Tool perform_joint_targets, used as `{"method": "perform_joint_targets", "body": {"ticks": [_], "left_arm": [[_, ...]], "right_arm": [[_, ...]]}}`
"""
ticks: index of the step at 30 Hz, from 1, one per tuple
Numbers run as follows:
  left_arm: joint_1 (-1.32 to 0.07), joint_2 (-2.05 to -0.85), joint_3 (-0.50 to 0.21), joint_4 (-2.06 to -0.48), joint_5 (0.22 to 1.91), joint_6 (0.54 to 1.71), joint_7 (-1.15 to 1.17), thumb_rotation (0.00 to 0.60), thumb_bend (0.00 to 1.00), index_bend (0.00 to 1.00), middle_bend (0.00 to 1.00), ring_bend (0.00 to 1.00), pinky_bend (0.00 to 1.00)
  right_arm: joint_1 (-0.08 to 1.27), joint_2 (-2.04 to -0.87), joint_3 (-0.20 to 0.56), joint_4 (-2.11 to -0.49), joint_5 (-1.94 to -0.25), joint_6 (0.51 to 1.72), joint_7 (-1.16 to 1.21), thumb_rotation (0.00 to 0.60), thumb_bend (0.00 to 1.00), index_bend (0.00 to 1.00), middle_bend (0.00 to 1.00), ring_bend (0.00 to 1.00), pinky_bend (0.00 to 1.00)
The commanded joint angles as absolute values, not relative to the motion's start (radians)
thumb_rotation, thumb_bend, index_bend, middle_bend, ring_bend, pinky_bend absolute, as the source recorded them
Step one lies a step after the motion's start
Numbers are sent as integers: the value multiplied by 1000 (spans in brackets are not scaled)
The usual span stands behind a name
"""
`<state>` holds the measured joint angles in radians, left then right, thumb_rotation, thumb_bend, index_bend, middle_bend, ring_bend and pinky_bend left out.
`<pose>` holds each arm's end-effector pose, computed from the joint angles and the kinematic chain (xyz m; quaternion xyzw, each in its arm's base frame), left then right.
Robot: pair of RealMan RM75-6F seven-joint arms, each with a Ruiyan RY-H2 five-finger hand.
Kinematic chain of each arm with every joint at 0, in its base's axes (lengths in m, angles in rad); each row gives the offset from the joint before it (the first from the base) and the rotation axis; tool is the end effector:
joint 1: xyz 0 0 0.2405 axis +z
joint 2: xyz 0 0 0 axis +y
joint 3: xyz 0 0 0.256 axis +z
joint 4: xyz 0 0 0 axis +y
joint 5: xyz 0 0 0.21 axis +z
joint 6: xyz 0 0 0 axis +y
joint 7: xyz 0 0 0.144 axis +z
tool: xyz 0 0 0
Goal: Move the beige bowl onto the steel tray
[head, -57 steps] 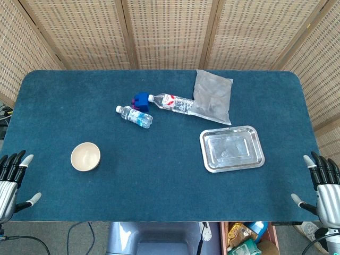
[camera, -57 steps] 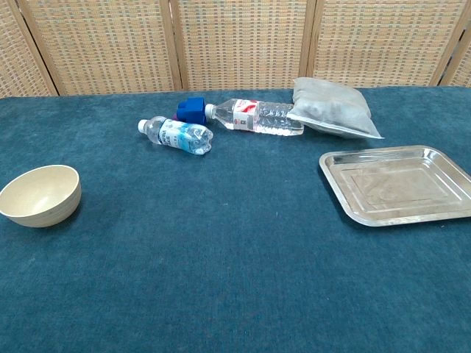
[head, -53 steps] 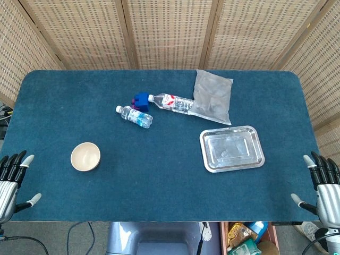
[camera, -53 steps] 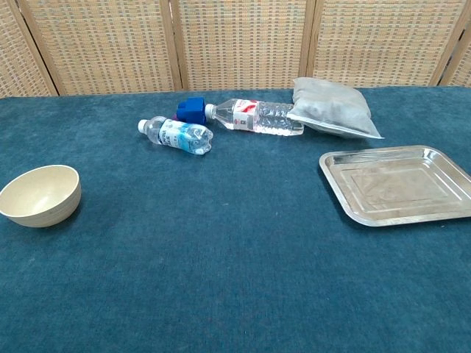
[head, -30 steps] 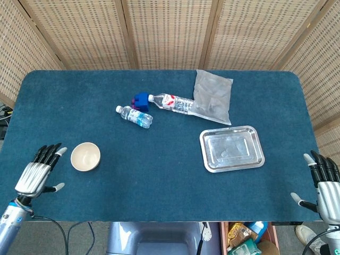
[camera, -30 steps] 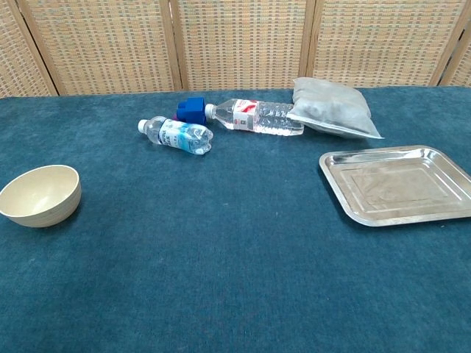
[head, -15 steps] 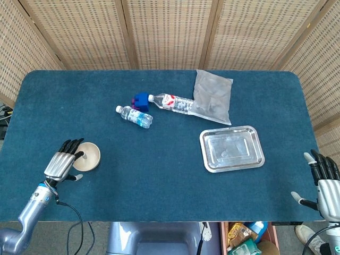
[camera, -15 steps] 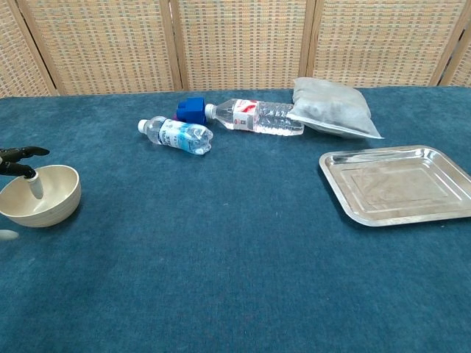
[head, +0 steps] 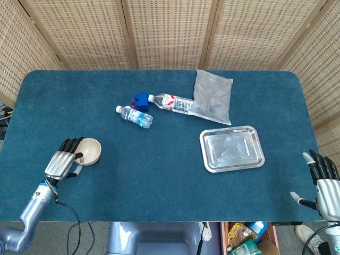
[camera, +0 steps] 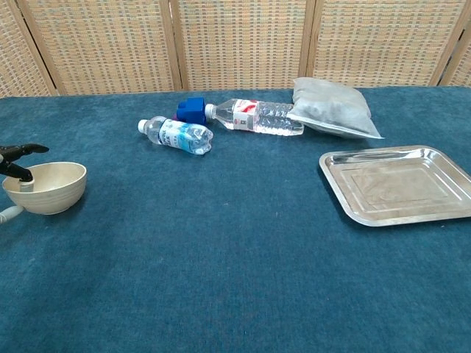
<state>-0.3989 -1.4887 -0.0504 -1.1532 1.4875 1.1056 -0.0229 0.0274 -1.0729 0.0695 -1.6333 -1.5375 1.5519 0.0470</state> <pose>-0.3099 0.2831 0.0324 -0.7169 -0.3774 -0.3252 0.4877 -0.3095 -0.1669 0.1811 0.5738 -0.3766 0.4126 0.5989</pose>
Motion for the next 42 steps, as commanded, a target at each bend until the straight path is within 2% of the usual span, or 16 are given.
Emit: {"method": "perform_joint_targets", "body": {"ticks": [1, 7, 13, 19, 23, 29, 31, 32, 33, 34, 35, 36, 38, 42], "left_arm": [[-408, -1458, -57, -1217, 1531, 1166, -35, 600, 491, 654, 0, 0, 0], [-495, -1426, -106, -1396, 1570, 1153, 100, 600, 498, 654, 0, 0, 0], [-614, -1500, -181, -1473, 1527, 1057, 239, 600, 498, 655, 0, 0, 0], [-780, -1685, -229, -1354, 1497, 927, 334, 600, 498, 657, 0, 0, 0], [-850, -1801, -236, -1231, 1504, 910, 323, 600, 500, 657, 0, 0, 0], [-894, -1870, -224, -1152, 1501, 891, 312, 600, 500, 657, 0, 0, 0], [-902, -1885, -217, -1135, 1497, 884, 317, 600, 473, 645, 0, 0, 0], [-904, -1893, -214, -1127, 1492, 880, 323, 600, 378, 589, 0, 0, 0], [-905, -1897, -211, -1123, 1485, 875, 329, 600, 234, 471, 0, 0, 0], [-905, -1903, -211, -1119, 1472, 868, 344, 600, 139, 365, 0, 0, 0], [-903, -1906, -212, -1117, 1453, 861, 370, 600, 36, 203, 0, 0, 0], [-900, -1907, -214, -1121, 1438, 858, 390, 600, 0, 81, 0, 0, 0], [-892, -1900, -220, -1148, 1405, 854, 424, 600, 0, 5, 0, 0, 0], [-868, -1843, -232, -1249, 1350, 861, 450, 600, 0, 0, 0, 0, 0]], "right_arm": [[29, -1074, 69, -1633, -1536, 1549, 46, 600, 0, 0, 0, 0, 0], [38, -1081, 76, -1624, -1512, 1527, 35, 600, 0, 0, 0, 0, 0], [48, -1082, 90, -1625, -1479, 1507, 15, 600, 0, 0, 0, 0, 0], [53, -1084, 107, -1624, -1423, 1483, -6, 600, 0, 0, 0, 0, 0], [53, -1082, 118, -1618, -1398, 1478, -1, 600, 0, 0, 0, 0, 0], [53, -1081, 127, -1614, -1371, 1472, -3, 600, 0, 0, 0, 0, 0], [53, -1081, 130, -1614, -1364, 1469, -3, 600, 0, 0, 0, 0, 0], [53, -1081, 130, -1614, -1361, 1468, -1, 600, 0, 0, 0, 0, 0], [53, -1080, 131, -1614, -1359, 1467, 0, 600, 0, 0, 0, 0, 0], [53, -1079, 131, -1614, -1358, 1467, 1, 600, 0, 0, 0, 0, 0], [52, -1079, 131, -1614, -1358, 1467, 1, 600, 0, 0, 0, 0, 0], [52, -1079, 131, -1615, -1359, 1468, 0, 600, 0, 0, 0, 0, 0], [51, -1079, 129, -1616, -1363, 1470, -1, 600, 0, 0, 0, 0, 0], [51, -1079, 124, -1621, -1373, 1472, -5, 600, 0, 0, 0, 0, 0]]}}
